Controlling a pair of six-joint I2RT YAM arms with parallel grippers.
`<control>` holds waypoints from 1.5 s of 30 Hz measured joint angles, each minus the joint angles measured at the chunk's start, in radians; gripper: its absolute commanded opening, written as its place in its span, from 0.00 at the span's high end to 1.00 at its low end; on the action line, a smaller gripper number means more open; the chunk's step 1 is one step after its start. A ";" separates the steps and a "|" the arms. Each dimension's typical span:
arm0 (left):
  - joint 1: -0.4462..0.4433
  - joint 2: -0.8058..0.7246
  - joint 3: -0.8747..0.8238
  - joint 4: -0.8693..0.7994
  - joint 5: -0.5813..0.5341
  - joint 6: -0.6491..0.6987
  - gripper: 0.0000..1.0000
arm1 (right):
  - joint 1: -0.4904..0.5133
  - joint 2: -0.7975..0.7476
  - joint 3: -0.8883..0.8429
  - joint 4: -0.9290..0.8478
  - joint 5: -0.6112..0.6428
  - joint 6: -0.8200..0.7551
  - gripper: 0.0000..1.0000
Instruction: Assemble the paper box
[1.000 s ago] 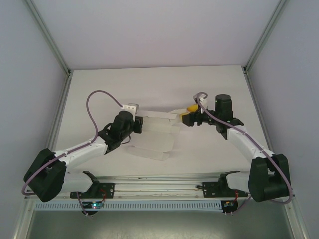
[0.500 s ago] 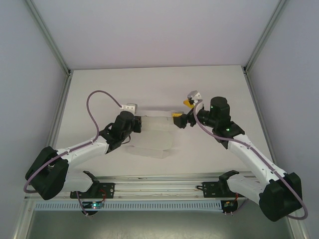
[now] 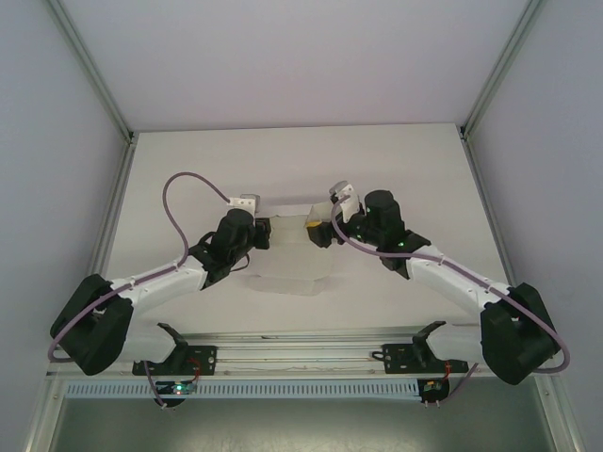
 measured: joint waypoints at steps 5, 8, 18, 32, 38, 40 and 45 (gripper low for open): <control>0.002 0.003 0.000 0.032 0.011 -0.032 1.00 | 0.024 -0.005 -0.082 0.143 0.177 0.093 0.02; 0.002 0.003 -0.007 0.055 0.011 -0.056 1.00 | 0.033 -0.048 -0.087 0.127 0.234 0.109 0.02; 0.004 -0.031 -0.041 0.052 -0.055 -0.093 1.00 | 0.038 -0.513 -0.231 -0.095 0.315 0.163 0.02; 0.004 -0.066 -0.049 0.052 -0.033 -0.091 1.00 | -0.062 -0.380 -0.309 -0.196 0.332 0.233 0.02; 0.004 -0.066 -0.049 0.052 0.000 -0.081 1.00 | -0.062 -0.271 -0.276 -0.103 0.328 0.228 0.02; 0.004 -0.066 -0.049 0.052 0.005 -0.077 1.00 | -0.058 -0.235 -0.250 -0.082 0.324 0.223 0.02; 0.004 -0.061 -0.049 0.052 0.006 -0.069 1.00 | -0.016 -0.179 -0.201 -0.042 0.303 0.199 0.02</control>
